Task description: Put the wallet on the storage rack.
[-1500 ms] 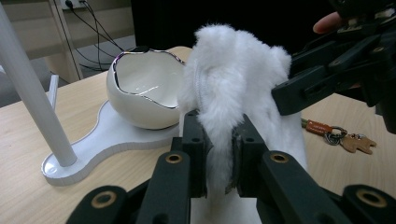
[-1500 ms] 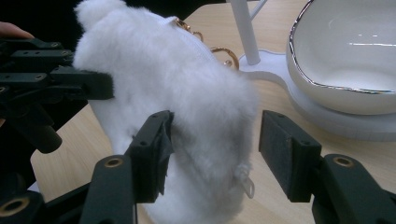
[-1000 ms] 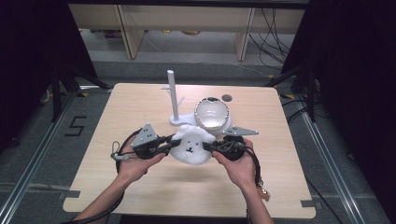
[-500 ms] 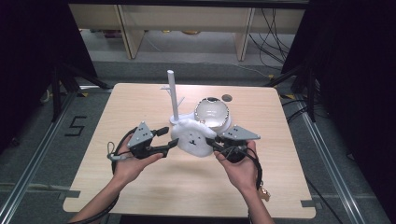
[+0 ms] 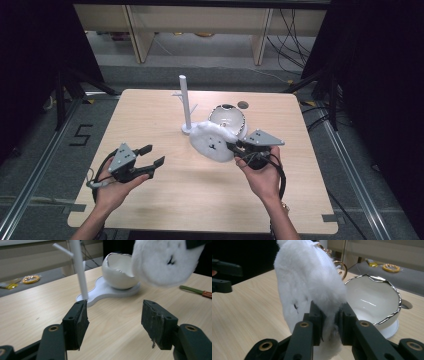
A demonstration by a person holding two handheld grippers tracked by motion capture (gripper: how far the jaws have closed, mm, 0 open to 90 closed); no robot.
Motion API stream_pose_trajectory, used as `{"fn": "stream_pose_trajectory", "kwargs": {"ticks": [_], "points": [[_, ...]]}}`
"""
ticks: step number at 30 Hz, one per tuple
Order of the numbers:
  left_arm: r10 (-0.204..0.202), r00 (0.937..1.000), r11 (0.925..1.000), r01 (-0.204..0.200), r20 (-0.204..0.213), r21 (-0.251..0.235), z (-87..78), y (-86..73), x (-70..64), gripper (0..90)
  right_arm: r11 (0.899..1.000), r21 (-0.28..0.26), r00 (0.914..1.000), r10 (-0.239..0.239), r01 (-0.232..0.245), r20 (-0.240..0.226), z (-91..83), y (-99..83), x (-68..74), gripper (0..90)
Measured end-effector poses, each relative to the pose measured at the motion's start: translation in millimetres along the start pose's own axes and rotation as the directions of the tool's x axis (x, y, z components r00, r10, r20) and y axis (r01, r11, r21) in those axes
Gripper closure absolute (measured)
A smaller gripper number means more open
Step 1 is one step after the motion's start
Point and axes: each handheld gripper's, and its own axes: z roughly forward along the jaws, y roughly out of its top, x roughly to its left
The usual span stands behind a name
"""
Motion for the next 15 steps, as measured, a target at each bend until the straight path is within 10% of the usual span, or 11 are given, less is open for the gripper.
{"fn": "stream_pose_trajectory", "kwargs": {"ticks": [7,15], "points": [[-0.044,0.9966,0.9990,0.044,-0.071,0.005,-16.2,-32.4,6.4,37.5,1.000,-0.007,0.9993,-0.020,0.020,0.032,-4.9,10.0,-16.2,76.9],[-0.004,0.9949,0.9996,0.001,-0.101,-0.027,-16.9,-48.7,-2.9,38.3,1.000,0.001,0.9982,-0.029,0.029,0.053,-8.1,19.0,-26.7,76.8]]}}
